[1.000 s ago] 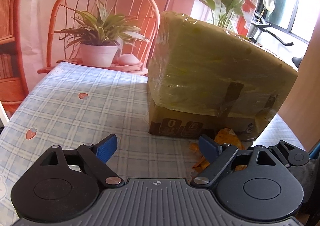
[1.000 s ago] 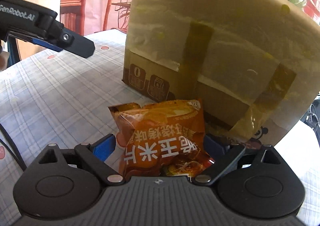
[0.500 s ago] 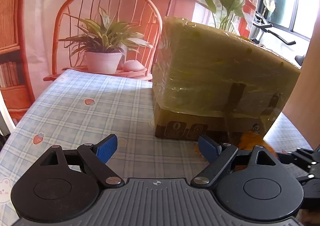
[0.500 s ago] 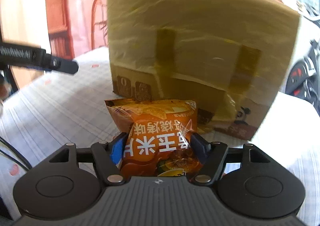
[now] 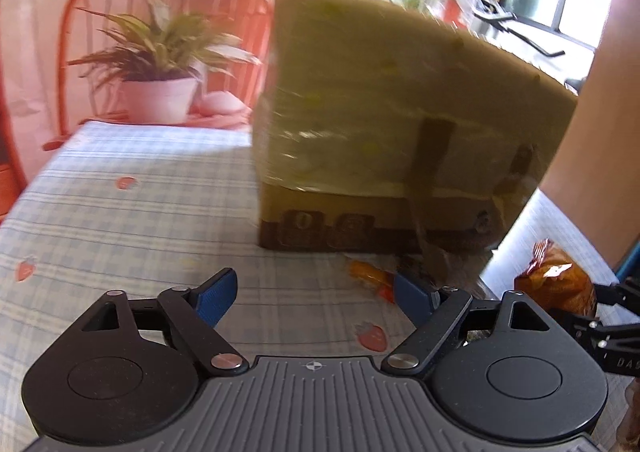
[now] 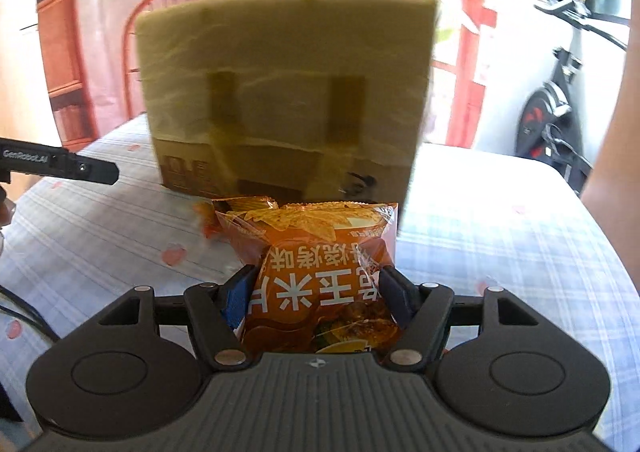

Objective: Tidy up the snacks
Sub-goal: 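Grasp the small orange sausage packet with the left gripper while the right holds the bag, then lift the sausage packet and corn-chip bag and carry them over the box, then drop the sausage packet and corn-chip bag into the box, opening both grippers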

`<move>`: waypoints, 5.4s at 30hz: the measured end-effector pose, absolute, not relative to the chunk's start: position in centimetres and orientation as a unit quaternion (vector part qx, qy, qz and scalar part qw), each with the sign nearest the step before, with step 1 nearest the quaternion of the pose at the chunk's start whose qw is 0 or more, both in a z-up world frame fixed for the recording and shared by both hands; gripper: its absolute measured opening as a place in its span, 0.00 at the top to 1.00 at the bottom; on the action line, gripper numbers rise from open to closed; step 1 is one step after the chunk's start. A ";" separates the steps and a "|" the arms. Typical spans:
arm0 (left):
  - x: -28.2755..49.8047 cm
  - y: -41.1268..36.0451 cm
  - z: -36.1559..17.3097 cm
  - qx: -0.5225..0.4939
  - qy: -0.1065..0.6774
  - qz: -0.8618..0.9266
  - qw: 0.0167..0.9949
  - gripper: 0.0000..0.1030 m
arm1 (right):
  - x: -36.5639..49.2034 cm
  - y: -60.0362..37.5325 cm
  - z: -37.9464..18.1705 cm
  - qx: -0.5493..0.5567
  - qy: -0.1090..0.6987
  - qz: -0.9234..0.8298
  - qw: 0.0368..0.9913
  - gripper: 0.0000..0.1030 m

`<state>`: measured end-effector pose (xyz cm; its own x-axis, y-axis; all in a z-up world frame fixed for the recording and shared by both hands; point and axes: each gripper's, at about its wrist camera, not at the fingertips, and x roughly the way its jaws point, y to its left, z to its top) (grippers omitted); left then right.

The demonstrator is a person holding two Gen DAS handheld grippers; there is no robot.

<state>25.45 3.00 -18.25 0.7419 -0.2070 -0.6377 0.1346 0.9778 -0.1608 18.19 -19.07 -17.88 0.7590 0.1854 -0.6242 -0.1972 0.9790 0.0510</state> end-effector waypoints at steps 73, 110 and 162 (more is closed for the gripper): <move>25.4 -1.6 -22.8 -0.036 0.444 -0.131 0.886 0.58 | 18.2 -21.3 -19.4 0.043 0.332 0.080 0.939 0.34; 21.9 -0.3 -16.8 -0.028 0.312 -0.139 0.939 0.72 | 17.4 -20.9 -16.0 0.029 0.288 0.089 0.953 0.34; 40.6 0.2 -5.4 -0.027 0.268 -0.151 0.951 0.67 | 44.6 -14.4 -4.4 -0.013 0.323 0.094 0.942 0.40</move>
<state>40.62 0.20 -5.37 0.8107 -0.3017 -0.5018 0.2727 0.9529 -0.1325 44.60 -14.38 -4.40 0.7733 0.1688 -0.6111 -0.1855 0.9820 0.0366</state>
